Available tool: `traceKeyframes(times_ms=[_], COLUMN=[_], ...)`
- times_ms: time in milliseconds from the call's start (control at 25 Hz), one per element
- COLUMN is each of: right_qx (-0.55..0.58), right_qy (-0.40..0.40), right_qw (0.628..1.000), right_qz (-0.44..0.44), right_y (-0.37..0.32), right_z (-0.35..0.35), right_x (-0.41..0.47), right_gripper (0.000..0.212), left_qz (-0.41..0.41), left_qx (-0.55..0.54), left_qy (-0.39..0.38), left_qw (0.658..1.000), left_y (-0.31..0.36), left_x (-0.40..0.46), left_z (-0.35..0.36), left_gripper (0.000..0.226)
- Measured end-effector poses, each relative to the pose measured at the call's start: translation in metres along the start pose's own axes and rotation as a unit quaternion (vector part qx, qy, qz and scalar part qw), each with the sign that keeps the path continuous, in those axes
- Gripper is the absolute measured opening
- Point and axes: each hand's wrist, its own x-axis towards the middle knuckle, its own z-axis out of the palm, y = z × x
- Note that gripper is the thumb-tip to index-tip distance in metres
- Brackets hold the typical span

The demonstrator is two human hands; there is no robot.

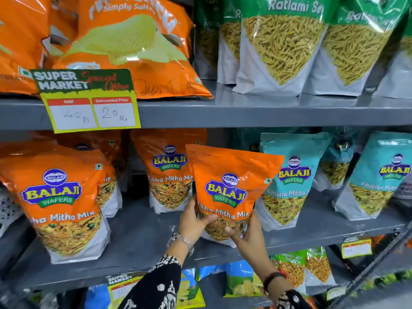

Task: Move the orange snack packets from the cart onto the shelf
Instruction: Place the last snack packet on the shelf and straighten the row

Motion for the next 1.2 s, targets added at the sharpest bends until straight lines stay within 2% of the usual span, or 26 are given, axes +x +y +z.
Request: traceKeyframes(times_ms=[120,320,400,520,600,680,800,1200], right_qx=[0.006,0.011,0.018,0.022,0.0,-0.027,-0.047,-0.032], right_qy=[-0.053,-0.136,-0.149,-0.16,-0.164,-0.173,-0.177,-0.166], right_qw=[0.999,0.991,0.989,0.987,0.986,0.984,0.983,0.985], right_qz=[0.007,-0.006,-0.002,0.004,0.01,0.02,0.015,0.034], right_y=[-0.004,-0.014,-0.015,-0.011,-0.003,0.002,0.008,0.014], right_z=[0.022,0.069,0.082,0.085,0.082,0.083,0.088,0.092], right_x=[0.003,0.01,0.012,0.016,0.019,0.019,0.019,0.019], right_gripper=[0.062,0.06,0.061,0.065,0.079,0.086,0.073,0.072], left_qz=[-0.005,0.014,0.016,0.007,-0.01,-0.024,-0.033,-0.03], left_qx=[0.016,0.043,0.053,0.071,0.07,0.073,0.079,0.104], left_qy=[0.077,0.16,0.155,0.103,0.076,0.066,0.078,0.086], left_qw=[0.997,0.986,0.986,0.992,0.995,0.995,0.993,0.99], left_y=[-0.009,-0.027,-0.034,-0.046,-0.054,-0.06,-0.063,-0.066], left_x=[-0.016,-0.032,-0.033,-0.035,-0.035,-0.035,-0.032,-0.034], left_z=[-0.027,-0.075,-0.087,-0.095,-0.096,-0.093,-0.09,-0.089], left_gripper=[0.068,0.067,0.074,0.092,0.098,0.093,0.086,0.081])
